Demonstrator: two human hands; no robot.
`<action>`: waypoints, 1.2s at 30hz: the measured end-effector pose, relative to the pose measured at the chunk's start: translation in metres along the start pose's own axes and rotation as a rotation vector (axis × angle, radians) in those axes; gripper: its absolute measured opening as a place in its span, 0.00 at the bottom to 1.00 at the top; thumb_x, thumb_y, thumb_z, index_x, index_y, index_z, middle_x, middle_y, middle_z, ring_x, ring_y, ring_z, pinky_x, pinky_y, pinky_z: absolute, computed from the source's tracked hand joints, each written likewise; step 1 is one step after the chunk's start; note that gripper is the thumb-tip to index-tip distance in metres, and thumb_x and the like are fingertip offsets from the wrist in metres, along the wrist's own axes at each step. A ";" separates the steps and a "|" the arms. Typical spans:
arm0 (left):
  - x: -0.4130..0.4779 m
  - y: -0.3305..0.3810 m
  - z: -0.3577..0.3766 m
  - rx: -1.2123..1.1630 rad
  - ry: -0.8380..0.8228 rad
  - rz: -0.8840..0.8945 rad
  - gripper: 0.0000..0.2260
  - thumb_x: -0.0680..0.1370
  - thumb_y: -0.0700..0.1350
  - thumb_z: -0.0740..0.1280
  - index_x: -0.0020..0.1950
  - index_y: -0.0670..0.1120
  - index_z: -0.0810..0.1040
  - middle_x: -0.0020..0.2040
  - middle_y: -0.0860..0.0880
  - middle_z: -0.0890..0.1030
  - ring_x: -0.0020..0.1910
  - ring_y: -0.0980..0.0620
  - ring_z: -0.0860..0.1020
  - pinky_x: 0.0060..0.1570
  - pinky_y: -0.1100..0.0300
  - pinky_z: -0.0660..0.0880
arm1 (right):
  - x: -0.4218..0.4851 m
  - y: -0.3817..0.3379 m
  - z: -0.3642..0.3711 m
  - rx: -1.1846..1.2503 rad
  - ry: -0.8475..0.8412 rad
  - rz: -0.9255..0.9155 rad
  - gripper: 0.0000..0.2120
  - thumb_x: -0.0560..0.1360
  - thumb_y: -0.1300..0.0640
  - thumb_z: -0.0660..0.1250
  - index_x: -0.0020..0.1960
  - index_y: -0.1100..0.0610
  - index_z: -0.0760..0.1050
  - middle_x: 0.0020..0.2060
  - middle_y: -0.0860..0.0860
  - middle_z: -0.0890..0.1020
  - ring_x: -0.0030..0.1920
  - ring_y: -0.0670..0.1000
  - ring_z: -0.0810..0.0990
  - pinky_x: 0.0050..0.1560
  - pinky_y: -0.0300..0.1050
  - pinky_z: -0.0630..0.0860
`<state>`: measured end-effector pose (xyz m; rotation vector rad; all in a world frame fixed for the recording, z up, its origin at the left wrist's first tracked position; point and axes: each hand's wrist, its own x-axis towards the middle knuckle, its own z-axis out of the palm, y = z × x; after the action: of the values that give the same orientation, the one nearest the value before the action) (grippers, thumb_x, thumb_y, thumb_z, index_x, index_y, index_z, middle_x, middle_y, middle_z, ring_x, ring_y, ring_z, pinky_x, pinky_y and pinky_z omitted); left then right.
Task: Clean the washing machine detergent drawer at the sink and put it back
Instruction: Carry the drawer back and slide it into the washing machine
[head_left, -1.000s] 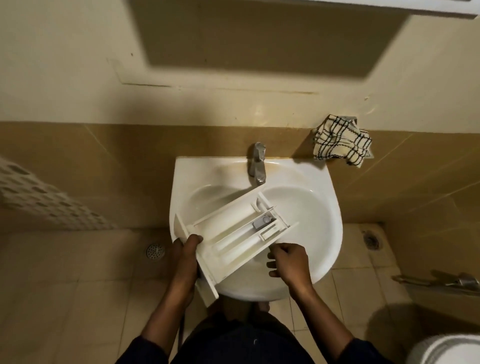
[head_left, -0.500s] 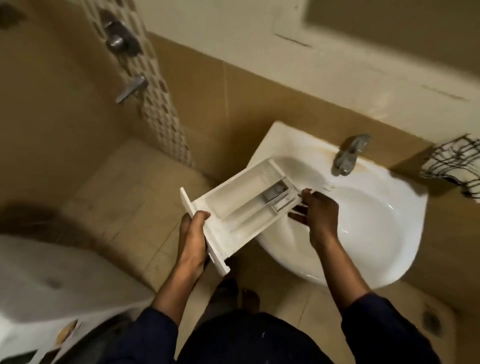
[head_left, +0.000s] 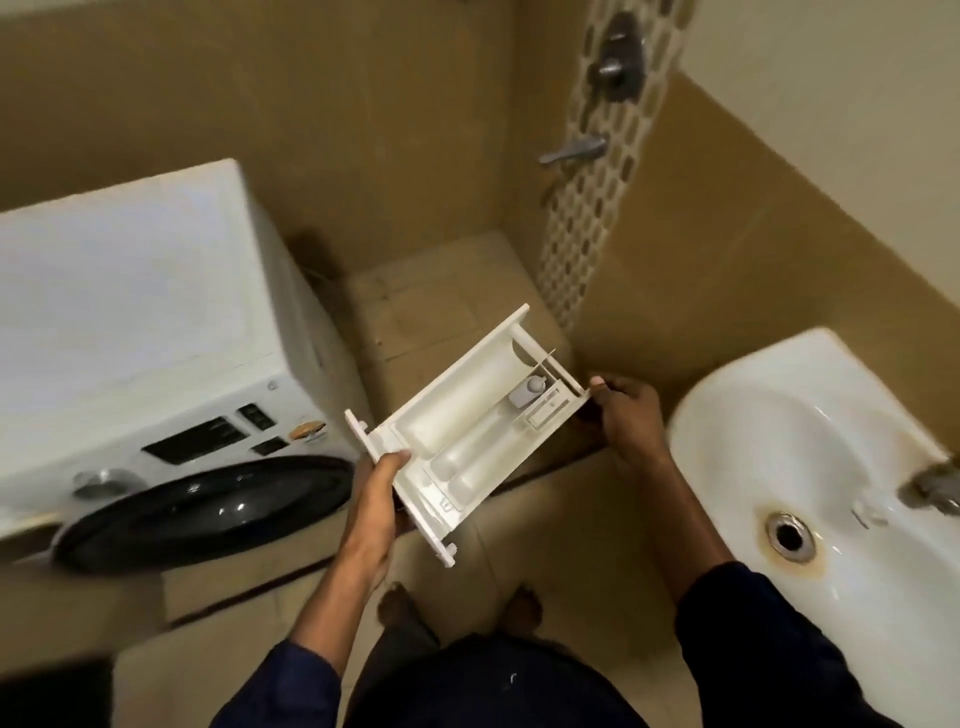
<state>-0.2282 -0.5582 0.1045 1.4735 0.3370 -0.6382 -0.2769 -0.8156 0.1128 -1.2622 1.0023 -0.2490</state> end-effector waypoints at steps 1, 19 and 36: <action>-0.003 -0.001 -0.015 -0.018 0.037 0.005 0.12 0.79 0.46 0.62 0.61 0.51 0.77 0.52 0.48 0.85 0.50 0.47 0.83 0.43 0.50 0.79 | -0.001 0.000 0.018 -0.013 -0.035 0.012 0.07 0.80 0.63 0.60 0.53 0.63 0.77 0.41 0.58 0.81 0.39 0.53 0.82 0.34 0.43 0.81; -0.088 -0.072 -0.353 -0.354 0.502 -0.099 0.11 0.80 0.46 0.63 0.60 0.44 0.78 0.52 0.41 0.84 0.49 0.42 0.83 0.46 0.50 0.80 | -0.147 0.127 0.381 -0.344 -0.475 -0.003 0.07 0.79 0.60 0.63 0.50 0.61 0.78 0.46 0.60 0.83 0.47 0.59 0.84 0.48 0.59 0.82; -0.073 -0.083 -0.514 -0.550 0.716 -0.082 0.11 0.80 0.46 0.64 0.61 0.45 0.77 0.53 0.42 0.84 0.51 0.42 0.83 0.52 0.45 0.80 | -0.219 0.201 0.587 -0.500 -0.685 0.095 0.09 0.78 0.65 0.64 0.57 0.65 0.76 0.48 0.61 0.82 0.47 0.58 0.84 0.49 0.56 0.82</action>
<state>-0.2482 -0.0380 0.0325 1.1072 1.0428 -0.0342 -0.0397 -0.2082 0.0241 -1.5856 0.5301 0.5161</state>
